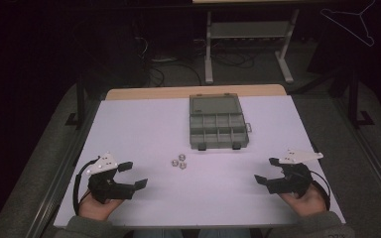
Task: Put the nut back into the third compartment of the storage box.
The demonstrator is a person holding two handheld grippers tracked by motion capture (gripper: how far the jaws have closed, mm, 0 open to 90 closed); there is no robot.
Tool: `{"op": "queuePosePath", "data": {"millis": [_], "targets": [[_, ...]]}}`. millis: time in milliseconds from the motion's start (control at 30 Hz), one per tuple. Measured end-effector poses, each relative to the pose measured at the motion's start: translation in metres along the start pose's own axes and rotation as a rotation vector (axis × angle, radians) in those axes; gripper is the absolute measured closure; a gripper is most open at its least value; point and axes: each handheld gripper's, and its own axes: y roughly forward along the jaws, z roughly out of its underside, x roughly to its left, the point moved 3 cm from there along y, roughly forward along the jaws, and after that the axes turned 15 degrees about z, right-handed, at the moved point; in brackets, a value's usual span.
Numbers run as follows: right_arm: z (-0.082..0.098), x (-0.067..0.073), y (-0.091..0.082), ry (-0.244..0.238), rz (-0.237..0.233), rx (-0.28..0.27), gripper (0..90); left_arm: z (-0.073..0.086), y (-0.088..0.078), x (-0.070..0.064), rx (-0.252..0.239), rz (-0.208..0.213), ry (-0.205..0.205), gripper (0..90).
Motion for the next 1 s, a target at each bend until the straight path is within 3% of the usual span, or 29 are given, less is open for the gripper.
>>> {"op": "queuePosePath", "data": {"millis": [300, 533, 800, 1000], "targets": [[-0.001, 0.002, 0.001, -0.008, -0.008, 0.011, 18.8, 0.000, 0.000, 0.000, 0.000, 0.003, 0.002, 16.9], [-0.009, 0.009, -0.002, -0.040, -0.006, 0.015, 18.7, -0.001, 0.000, 0.000, -0.002, 0.004, 0.011, 16.9], [-0.029, 0.022, 0.001, -0.093, -0.033, 0.031, 19.2, 0.000, -0.003, 0.001, -0.013, -0.002, 0.006, 17.0], [-0.051, 0.032, 0.009, -0.132, -0.079, 0.051, 20.2, -0.002, -0.002, 0.001, -0.021, -0.001, 0.008, 17.0]]}}
